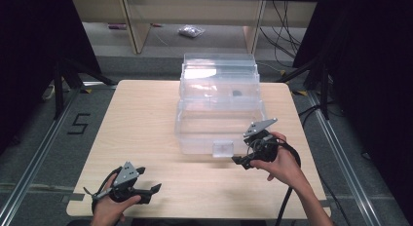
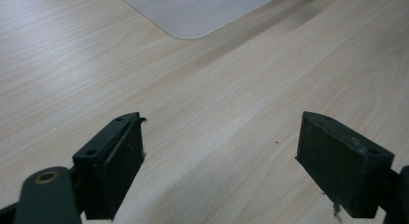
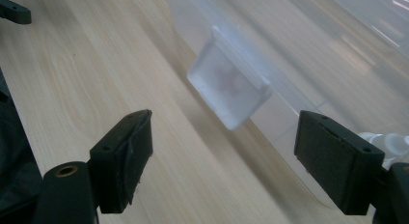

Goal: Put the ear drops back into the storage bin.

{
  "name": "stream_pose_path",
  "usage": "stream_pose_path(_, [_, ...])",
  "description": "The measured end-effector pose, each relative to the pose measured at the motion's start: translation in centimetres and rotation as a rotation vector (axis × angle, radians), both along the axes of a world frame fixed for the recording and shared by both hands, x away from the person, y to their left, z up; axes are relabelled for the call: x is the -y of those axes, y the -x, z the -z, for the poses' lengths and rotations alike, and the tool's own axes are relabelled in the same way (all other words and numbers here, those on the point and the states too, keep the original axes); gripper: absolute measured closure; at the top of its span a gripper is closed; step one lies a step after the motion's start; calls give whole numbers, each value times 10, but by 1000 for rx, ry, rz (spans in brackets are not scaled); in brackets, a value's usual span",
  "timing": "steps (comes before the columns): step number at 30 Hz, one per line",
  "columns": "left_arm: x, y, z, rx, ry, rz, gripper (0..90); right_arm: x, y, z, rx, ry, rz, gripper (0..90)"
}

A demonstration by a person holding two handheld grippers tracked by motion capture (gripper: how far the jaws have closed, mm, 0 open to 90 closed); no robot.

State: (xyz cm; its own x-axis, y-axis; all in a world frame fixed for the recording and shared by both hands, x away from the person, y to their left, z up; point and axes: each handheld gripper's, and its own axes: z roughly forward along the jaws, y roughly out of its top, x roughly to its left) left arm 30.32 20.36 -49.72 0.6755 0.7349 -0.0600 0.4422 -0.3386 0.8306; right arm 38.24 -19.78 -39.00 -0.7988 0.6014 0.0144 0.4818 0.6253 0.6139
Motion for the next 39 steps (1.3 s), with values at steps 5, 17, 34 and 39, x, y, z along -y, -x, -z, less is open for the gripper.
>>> stream_pose_path(5, [0, 0, 0, -1, 2, -2, 160, 2, 6, 8, 44, -22, -22, 225])
stream_pose_path(17, [0, 0, 0, 0, 0, -3, 161, 6, 16, 24, 31, -37, -24, 231])
stream_pose_path(34, [-1, 0, -1, 6, -12, 2, 160, 8, 31, 44, 26, -51, -17, 231])
stream_pose_path(39, [0, 0, -1, 3, -4, 2, 161, 9, 32, 48, 5, -49, -23, 231])
